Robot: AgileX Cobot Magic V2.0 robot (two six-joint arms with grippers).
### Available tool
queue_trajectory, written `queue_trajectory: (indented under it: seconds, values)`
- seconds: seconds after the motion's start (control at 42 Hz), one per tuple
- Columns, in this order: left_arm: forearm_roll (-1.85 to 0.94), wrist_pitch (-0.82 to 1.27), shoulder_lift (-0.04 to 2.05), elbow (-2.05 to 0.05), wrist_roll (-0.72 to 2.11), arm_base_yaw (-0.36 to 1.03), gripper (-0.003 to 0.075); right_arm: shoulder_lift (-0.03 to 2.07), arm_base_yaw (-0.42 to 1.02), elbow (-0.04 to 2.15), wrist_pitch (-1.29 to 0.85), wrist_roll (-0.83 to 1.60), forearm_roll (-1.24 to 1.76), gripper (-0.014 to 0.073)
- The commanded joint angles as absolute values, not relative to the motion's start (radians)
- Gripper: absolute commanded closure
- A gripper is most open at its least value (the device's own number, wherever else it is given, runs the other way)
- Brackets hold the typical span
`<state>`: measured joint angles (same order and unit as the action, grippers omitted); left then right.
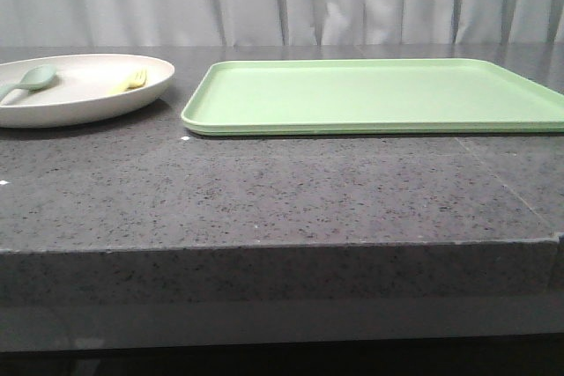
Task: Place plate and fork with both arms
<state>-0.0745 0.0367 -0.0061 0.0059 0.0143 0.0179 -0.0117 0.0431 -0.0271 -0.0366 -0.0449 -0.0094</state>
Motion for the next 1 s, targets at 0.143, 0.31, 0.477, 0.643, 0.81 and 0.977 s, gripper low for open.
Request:
queue_trajectory:
  seconds: [0.143,0.31,0.477,0.643,0.81,0.977]
  values:
    - [-0.082,-0.043,-0.025,0.008,0.012,0.016,0.0738,-0.029,0.040,-0.023,0.052,-0.041,-0.021,0.0661]
    - [-0.082,-0.043,-0.025,0.008,0.012,0.016,0.0738,-0.029,0.040,-0.023,0.052,-0.041,-0.021,0.0661]
    - [-0.082,-0.043,-0.025,0.008,0.012,0.016,0.0738,-0.029,0.040,-0.023,0.052,-0.041,-0.021,0.0661]
    - [-0.082,-0.052,-0.025,0.008,0.012,0.016,0.0738,-0.029,0.040,-0.023,0.052,-0.041,-0.021,0.0661]
    - [-0.082,-0.099,-0.025,0.008,0.012,0.016,0.0738,-0.029,0.040,-0.023,0.140,-0.041,-0.020,0.0661]
    - [-0.084,-0.102,-0.023,-0.071,0.012,0.016,0.0738,-0.029,0.040,0.051,0.180,-0.041,-0.019,0.0661]
